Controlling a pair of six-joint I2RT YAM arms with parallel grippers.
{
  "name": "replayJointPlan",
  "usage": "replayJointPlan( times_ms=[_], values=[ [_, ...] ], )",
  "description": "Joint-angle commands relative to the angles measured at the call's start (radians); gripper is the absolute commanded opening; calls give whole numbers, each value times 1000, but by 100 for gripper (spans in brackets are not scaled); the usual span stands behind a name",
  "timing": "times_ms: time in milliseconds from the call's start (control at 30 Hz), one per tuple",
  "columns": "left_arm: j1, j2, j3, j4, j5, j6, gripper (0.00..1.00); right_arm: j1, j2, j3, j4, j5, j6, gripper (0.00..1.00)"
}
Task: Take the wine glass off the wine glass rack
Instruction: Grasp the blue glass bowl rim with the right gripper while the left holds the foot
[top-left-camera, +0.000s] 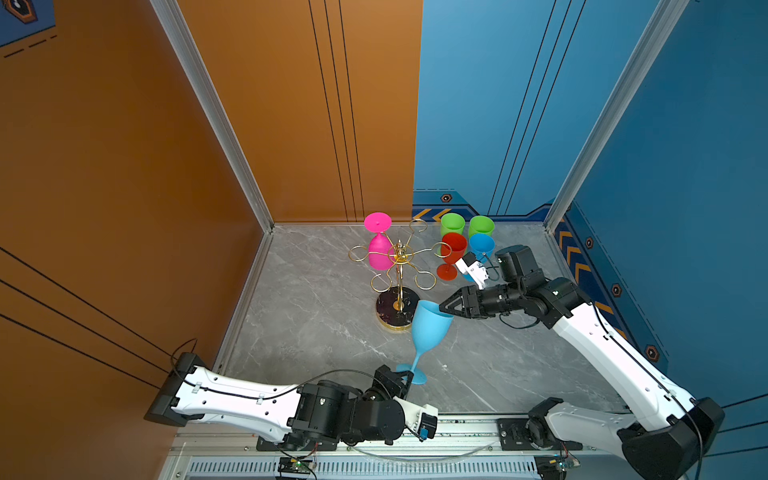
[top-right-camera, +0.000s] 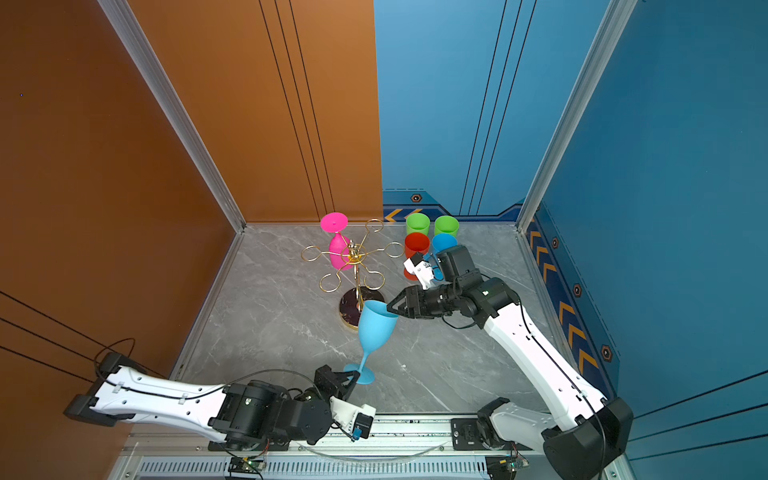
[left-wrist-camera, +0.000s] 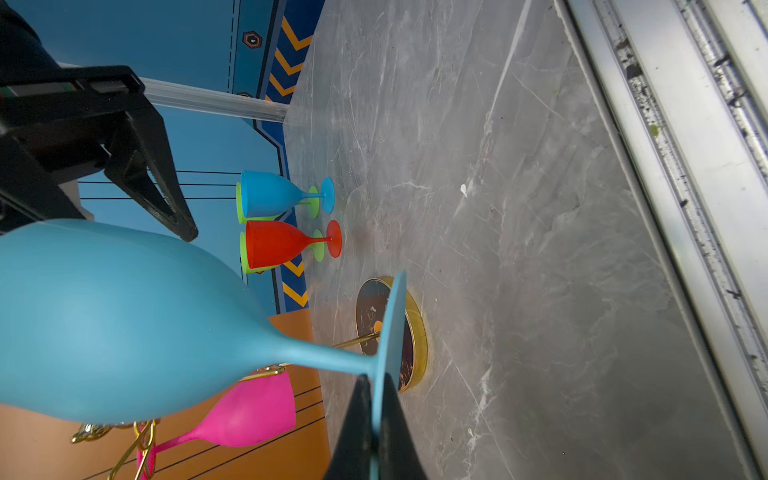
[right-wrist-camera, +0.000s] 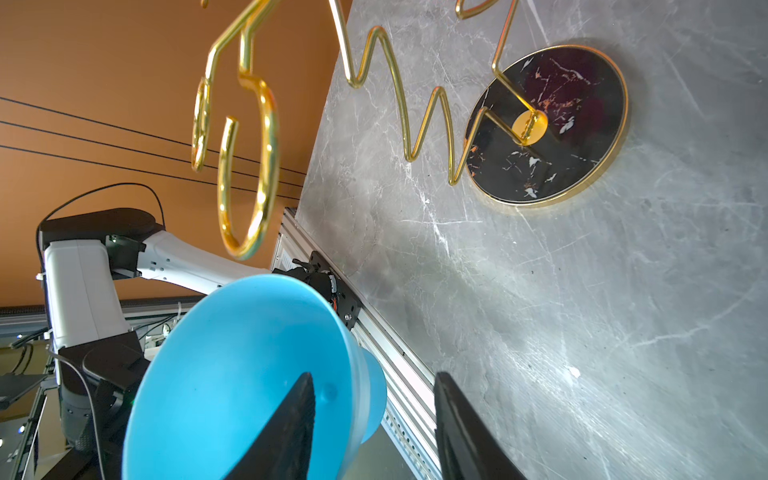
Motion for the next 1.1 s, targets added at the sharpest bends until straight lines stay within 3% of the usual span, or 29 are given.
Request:
replayJointPlan(
  times_ms=[0,200,433,800,967,1067],
  values=[
    [-7,0,-16,20,-116,40,0,14,14,24,-76,-8,-37,39],
    [-7,15,-40,21,-168,64,0,23,28,38,-116,17,-69,16],
    [-7,34,-51,23,-187,64,0,32,30,38,-134,41,-88,3],
    [-3,23,-60,28,-156,4,18,29,10,51,-142,148,-110,0],
    [-1,13,-63,33,-133,-94,30,18,-4,83,-161,294,-128,0],
    [-1,-10,-68,72,-120,-178,40,18,3,115,-189,451,-153,0]
  ],
)
